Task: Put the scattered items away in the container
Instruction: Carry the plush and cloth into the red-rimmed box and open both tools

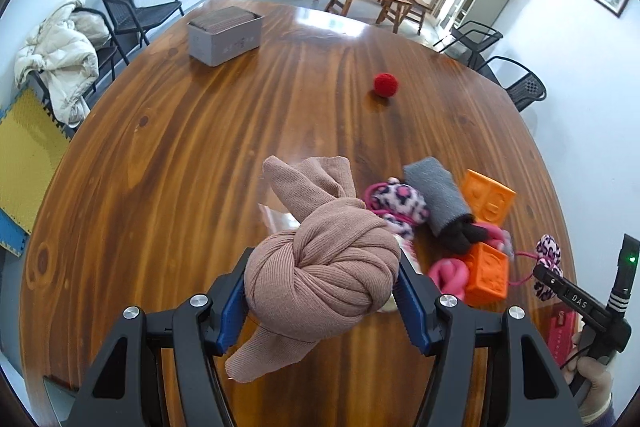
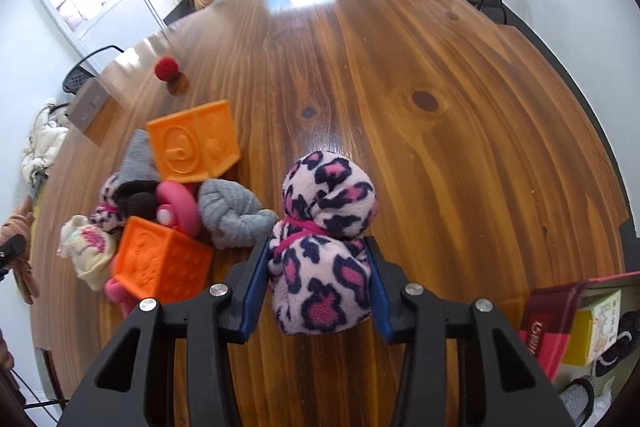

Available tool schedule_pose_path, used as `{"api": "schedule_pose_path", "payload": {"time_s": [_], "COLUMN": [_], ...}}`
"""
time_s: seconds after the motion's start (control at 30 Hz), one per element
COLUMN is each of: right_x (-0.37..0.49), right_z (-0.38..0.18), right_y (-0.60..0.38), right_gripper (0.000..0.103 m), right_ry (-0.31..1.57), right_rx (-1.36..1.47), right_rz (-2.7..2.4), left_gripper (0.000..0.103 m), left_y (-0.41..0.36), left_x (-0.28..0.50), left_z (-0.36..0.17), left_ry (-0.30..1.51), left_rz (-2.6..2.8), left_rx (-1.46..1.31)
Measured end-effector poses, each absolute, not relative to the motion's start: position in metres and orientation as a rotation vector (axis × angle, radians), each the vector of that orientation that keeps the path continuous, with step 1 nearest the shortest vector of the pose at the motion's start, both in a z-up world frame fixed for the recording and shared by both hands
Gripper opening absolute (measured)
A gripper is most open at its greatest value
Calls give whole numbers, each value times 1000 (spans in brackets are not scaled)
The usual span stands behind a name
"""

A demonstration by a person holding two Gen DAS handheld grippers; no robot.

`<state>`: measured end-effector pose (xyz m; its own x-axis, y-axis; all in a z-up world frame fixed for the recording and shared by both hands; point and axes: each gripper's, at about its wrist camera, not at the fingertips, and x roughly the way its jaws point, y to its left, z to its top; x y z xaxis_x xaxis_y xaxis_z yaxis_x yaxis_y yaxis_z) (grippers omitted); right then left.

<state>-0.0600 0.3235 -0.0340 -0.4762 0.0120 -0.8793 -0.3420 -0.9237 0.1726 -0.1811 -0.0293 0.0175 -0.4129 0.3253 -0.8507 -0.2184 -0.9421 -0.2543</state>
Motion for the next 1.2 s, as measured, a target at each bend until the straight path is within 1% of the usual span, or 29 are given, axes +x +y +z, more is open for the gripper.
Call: {"api": "schedule_pose_path", "payload": {"time_s": [0.23,0.43,0.6,0.87,1.2], "right_x": [1,51,95,166,208], "right_z": [12,46,58,57,61], "right_y": [342,378,416,471,508], "right_gripper": [49,49,49,49,49], "right_ry": [512,540,547,571,570], "right_rx": [-1350,-1233,-1159,-1120,-1085], "right_rz": [2559,2536,2484,2393,2376], "left_gripper": [66,66,66,66,66], "left_y": [19,79,140,225,314], "left_x": [-142,-104,-68,-11,53], "left_z": [40,52,62,69,77], "left_ry": [-104,-71,-34,22,121], "left_rz": [2333,2236,2141,2010,1870], "left_rx": [-1391,-1342,-1290,-1224,-1158]}}
